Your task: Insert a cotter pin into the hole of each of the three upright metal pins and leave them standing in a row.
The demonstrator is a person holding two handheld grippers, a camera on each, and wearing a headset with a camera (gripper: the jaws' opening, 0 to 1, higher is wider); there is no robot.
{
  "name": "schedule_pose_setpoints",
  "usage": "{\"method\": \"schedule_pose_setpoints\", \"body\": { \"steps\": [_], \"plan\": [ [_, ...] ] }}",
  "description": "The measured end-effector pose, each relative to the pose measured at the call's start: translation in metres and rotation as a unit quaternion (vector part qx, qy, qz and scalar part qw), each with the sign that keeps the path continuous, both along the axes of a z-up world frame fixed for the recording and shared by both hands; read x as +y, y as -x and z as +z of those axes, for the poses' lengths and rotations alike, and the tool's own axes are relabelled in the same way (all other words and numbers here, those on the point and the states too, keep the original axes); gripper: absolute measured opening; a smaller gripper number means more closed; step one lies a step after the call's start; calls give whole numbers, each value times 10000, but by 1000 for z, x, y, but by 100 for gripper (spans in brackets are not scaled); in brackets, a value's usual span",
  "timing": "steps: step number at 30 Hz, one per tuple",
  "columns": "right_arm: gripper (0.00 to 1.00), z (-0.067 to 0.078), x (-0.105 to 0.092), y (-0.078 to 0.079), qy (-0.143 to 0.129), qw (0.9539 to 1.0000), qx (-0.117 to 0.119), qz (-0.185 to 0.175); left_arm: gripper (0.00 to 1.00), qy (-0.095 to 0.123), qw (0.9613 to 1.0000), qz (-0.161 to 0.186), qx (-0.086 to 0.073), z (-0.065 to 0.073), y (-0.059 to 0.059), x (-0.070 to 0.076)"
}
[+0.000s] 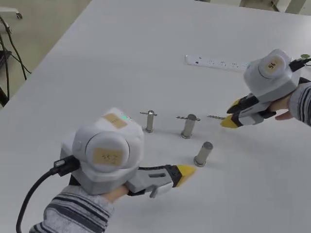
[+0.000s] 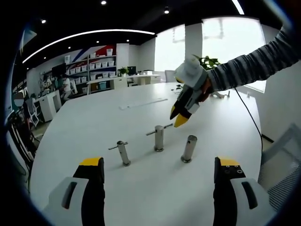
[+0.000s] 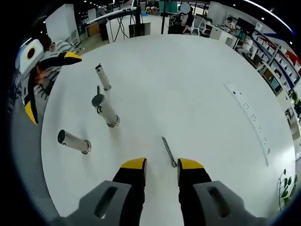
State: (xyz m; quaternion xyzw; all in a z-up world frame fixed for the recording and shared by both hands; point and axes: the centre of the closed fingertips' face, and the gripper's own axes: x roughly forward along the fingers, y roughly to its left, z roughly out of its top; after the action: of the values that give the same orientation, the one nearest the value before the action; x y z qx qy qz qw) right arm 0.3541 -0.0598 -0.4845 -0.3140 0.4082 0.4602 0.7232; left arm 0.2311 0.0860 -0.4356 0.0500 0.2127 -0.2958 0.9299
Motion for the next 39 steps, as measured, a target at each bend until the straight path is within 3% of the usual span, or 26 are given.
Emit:
{"method": "schedule_pose_setpoints", "body": {
  "steps": [3,12,18,27,31,34,39],
  "plan": [
    [18,-5,-4,-6,191,9996,-81,173,96,-27,10000,-28,19,-1,0,-1],
    [11,-11,-8,-14,315,9993,41,218,95,19,10000,-4,72,-3,-1,1],
    [6,-14,-7,-11,414,9985,124,343,94,40,10000,-34,84,-3,0,0],
    [0,-15,-5,-9,392,9983,249,361,93,-1,9999,-105,89,-4,1,-3],
    [0,-15,-6,-11,317,9989,320,125,93,11,9999,-91,97,-4,1,-2],
    [0,-15,-7,-10,358,9988,218,266,92,-8,9999,-91,107,-4,1,-1],
    [0,-9,-11,-7,236,9995,127,161,91,-7,9999,-113,95,-4,3,-1]
  ]
}}
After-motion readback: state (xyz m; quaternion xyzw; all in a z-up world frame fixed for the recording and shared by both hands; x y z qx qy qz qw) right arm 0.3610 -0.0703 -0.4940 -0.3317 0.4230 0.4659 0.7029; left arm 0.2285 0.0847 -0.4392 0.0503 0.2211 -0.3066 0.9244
